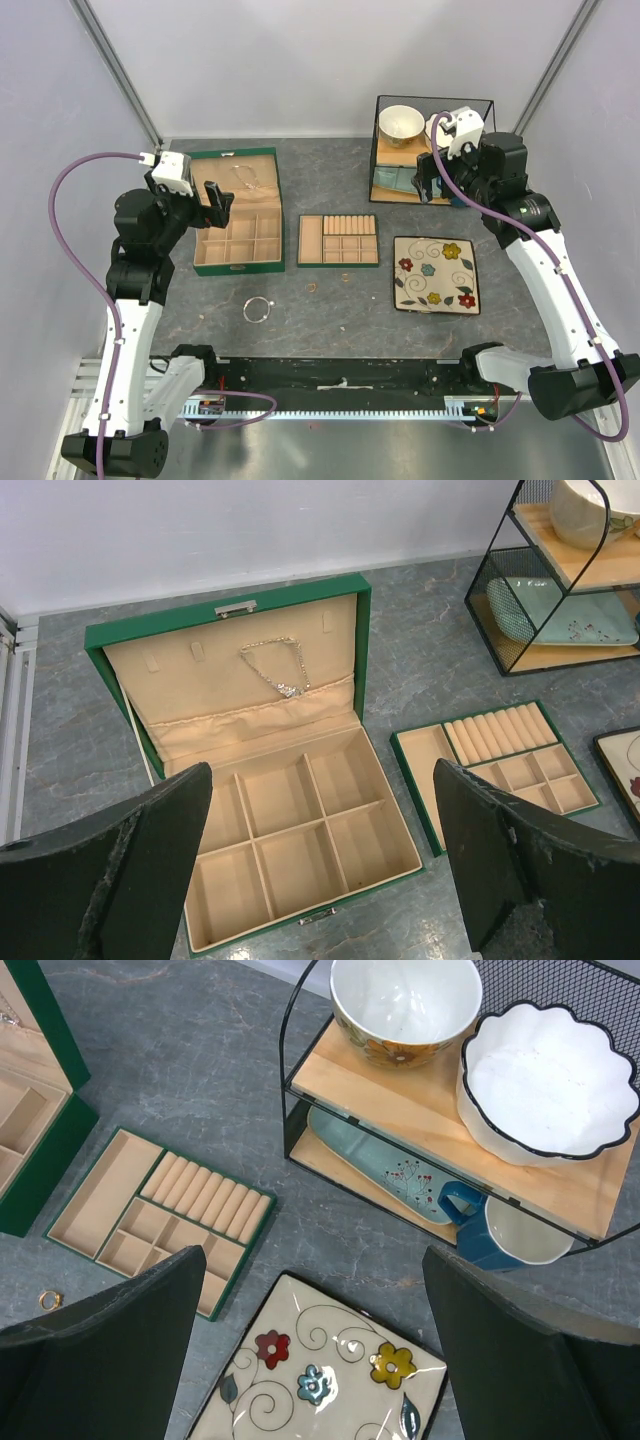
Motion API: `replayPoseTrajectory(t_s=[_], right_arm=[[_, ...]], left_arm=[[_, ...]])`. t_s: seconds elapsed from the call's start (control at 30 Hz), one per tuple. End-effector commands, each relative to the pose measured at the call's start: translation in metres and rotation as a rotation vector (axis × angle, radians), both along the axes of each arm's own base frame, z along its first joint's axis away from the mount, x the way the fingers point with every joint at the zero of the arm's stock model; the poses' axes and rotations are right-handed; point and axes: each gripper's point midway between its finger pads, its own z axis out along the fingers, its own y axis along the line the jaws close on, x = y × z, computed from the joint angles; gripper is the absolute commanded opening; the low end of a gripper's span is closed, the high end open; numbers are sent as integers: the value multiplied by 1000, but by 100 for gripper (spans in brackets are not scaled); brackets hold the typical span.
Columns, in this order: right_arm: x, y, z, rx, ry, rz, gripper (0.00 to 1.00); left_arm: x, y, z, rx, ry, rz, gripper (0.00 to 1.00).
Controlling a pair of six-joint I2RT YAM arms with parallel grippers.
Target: Organize the mixed jewelry
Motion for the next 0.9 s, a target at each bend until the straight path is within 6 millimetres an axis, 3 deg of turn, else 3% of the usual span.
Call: replayPoseTrajectory(t_s=[0.0, 0.5, 0.73, 0.87], right_arm=[[2, 2, 6, -4, -37, 10, 98], [4, 8, 4, 5, -33, 27, 98], [-2, 8, -2, -10, -28, 40, 98], [-3, 10, -10, -13, -9, 46, 98]], left_arm=[[0, -3, 8, 6, -37, -28, 99], [0, -5, 3, 26, -26, -45, 99], [-27, -27, -30, 160, 62, -268, 98], [-44, -30, -53, 216, 132, -341, 98]])
